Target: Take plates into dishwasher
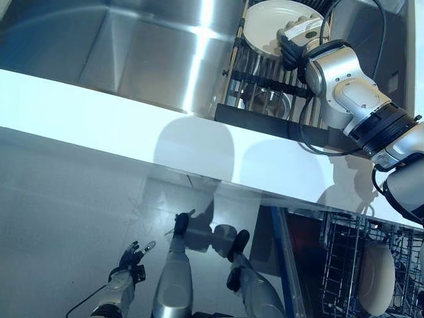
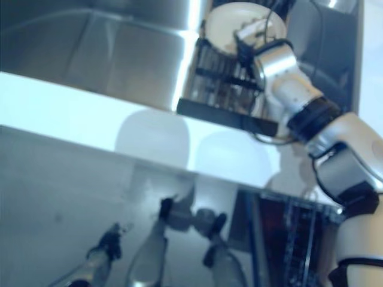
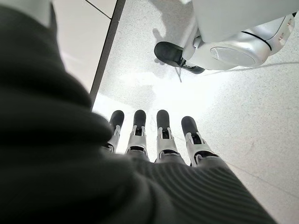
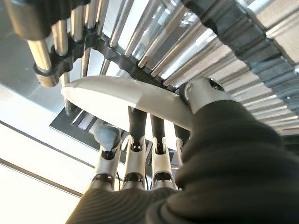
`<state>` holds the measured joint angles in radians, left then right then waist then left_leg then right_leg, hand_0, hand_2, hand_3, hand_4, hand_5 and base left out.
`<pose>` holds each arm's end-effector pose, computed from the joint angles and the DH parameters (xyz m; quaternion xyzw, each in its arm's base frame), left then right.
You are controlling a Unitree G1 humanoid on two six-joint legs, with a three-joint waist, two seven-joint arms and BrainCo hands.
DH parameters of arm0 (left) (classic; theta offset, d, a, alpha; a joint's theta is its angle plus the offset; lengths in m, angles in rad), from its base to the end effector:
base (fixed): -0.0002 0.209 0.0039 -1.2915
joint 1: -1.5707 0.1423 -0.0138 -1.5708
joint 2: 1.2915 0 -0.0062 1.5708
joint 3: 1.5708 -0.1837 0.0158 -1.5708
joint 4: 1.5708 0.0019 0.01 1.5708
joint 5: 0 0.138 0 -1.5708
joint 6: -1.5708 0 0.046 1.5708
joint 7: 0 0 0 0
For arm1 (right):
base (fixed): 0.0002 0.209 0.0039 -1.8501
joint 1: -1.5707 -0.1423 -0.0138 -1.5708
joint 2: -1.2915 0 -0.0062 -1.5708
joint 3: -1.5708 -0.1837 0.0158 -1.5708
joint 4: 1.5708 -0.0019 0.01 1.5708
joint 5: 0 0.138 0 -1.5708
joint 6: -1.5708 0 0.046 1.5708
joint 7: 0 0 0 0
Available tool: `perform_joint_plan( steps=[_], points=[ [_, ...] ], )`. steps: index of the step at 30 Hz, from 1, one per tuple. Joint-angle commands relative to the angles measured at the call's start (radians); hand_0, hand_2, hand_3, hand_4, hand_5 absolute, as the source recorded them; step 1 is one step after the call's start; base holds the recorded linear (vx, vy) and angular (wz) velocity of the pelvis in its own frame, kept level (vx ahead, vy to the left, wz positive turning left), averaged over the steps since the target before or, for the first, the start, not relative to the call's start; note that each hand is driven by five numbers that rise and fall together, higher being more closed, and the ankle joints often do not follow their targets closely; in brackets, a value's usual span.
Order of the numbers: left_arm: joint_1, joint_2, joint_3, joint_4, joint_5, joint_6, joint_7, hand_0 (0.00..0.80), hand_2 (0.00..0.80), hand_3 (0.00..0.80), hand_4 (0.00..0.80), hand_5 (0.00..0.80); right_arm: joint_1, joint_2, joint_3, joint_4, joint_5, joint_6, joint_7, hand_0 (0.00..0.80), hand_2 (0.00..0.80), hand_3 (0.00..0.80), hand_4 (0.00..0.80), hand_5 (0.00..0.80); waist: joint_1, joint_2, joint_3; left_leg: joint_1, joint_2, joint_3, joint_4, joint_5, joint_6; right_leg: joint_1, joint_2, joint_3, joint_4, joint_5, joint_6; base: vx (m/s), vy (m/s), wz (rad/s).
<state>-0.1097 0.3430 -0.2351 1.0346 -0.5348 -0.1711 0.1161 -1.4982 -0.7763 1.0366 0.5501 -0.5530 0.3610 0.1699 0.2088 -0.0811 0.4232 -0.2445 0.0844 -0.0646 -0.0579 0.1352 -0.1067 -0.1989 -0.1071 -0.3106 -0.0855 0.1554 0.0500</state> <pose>0.1474 0.2400 -0.0793 0.0063 0.3645 0.1570 0.9179 0.3451 -0.1508 0.3195 -0.8069 -0.1156 -0.0670 0.5753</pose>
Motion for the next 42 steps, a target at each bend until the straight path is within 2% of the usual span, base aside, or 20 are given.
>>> perform_joint_plan(
  steps=[1,5,17,23,26,28,29,35,42],
  points=[
    [0.016,0.020,-0.010,0.010,-0.008,-0.028,-0.001,0.000,0.000,0.000,0.000,0.000,-0.116,-0.062,-0.006,0.023,0.188,0.085,-0.093,0.800,0.800,0.800,0.800,0.800,0.012,-0.073,-0.053,0.018,-0.042,0.040,-0.029,-0.028,0.049,0.043,-0.074,0.008,-0.002,0.004,0.112,0.025,-0.047,0.06],
    [0.027,0.024,0.002,0.016,0.004,-0.030,-0.007,0.000,0.000,0.000,0.000,0.000,-0.101,-0.067,-0.053,0.072,0.303,0.033,-0.153,0.800,0.800,0.800,0.800,0.800,0.007,-0.080,-0.080,0.042,-0.038,0.047,-0.029,-0.039,0.048,0.063,-0.073,0.014,-0.002,-0.002,0.110,0.030,-0.036,0.01],
    [0.055,0.009,0.000,0.057,0.036,-0.053,-0.013,0.000,0.000,0.000,0.000,0.000,-0.060,-0.085,-0.155,0.114,0.464,-0.005,-0.170,0.800,0.800,0.800,0.800,0.800,-0.014,-0.077,-0.161,0.113,-0.032,0.060,-0.029,-0.057,0.044,0.124,-0.071,0.031,-0.002,-0.020,0.103,0.044,-0.017,-0.06],
    [0.056,0.000,-0.001,0.073,0.038,-0.060,-0.017,0.000,0.000,0.000,0.000,0.000,-0.027,-0.065,-0.221,0.124,0.683,-0.011,-0.189,0.800,0.800,0.800,0.800,0.800,-0.019,-0.076,-0.179,0.126,-0.028,0.065,-0.029,-0.062,0.042,0.135,-0.069,0.037,-0.002,-0.026,0.098,0.008,-0.004,-0.03],
    [0.060,-0.001,0.001,0.080,0.047,-0.065,-0.019,0.000,0.000,0.000,0.000,0.000,0.016,-0.038,-0.290,0.133,0.820,-0.025,-0.199,0.800,0.800,0.800,0.800,0.800,-0.019,-0.078,-0.186,0.133,-0.027,0.066,-0.029,-0.065,0.041,0.143,-0.068,0.038,-0.002,-0.029,0.095,0.000,0.000,0.00],
    [0.063,0.000,0.004,0.082,0.051,-0.067,-0.020,0.000,0.000,0.000,0.000,0.000,0.029,-0.033,-0.311,0.135,0.849,-0.031,-0.198,0.800,0.800,0.800,0.800,0.800,-0.020,-0.078,-0.189,0.137,-0.027,0.067,-0.029,-0.066,0.040,0.146,-0.068,0.038,-0.002,-0.030,0.094,0.000,0.000,0.00],
    [0.069,0.003,0.013,0.087,0.061,-0.068,-0.025,0.000,0.000,0.000,0.000,0.000,0.063,-0.020,-0.355,0.131,0.904,-0.044,-0.188,0.800,0.800,0.800,0.800,0.800,-0.023,-0.078,-0.199,0.146,-0.025,0.072,-0.029,-0.068,0.039,0.153,-0.067,0.041,-0.002,-0.033,0.093,0.000,0.000,0.00],
    [0.083,0.007,0.023,0.101,0.089,-0.077,-0.028,0.000,0.000,0.000,0.000,0.000,0.129,-0.019,-0.447,0.125,1.042,-0.046,-0.165,0.800,0.800,0.800,0.800,0.800,-0.044,-0.084,-0.233,0.182,-0.015,0.099,-0.029,-0.080,0.035,0.172,-0.062,0.058,-0.002,-0.036,0.093,0.014,-0.023,-0.06],
    [0.090,0.002,0.022,0.117,0.121,-0.076,-0.036,0.000,0.000,0.000,0.000,0.000,0.178,-0.042,-0.508,0.123,1.181,-0.042,-0.147,0.800,0.800,0.800,0.800,0.800,-0.081,-0.078,-0.282,0.239,0.000,0.139,-0.029,-0.093,0.032,0.197,-0.055,0.089,-0.002,-0.040,0.093,0.042,-0.021,-0.22]
  ],
)
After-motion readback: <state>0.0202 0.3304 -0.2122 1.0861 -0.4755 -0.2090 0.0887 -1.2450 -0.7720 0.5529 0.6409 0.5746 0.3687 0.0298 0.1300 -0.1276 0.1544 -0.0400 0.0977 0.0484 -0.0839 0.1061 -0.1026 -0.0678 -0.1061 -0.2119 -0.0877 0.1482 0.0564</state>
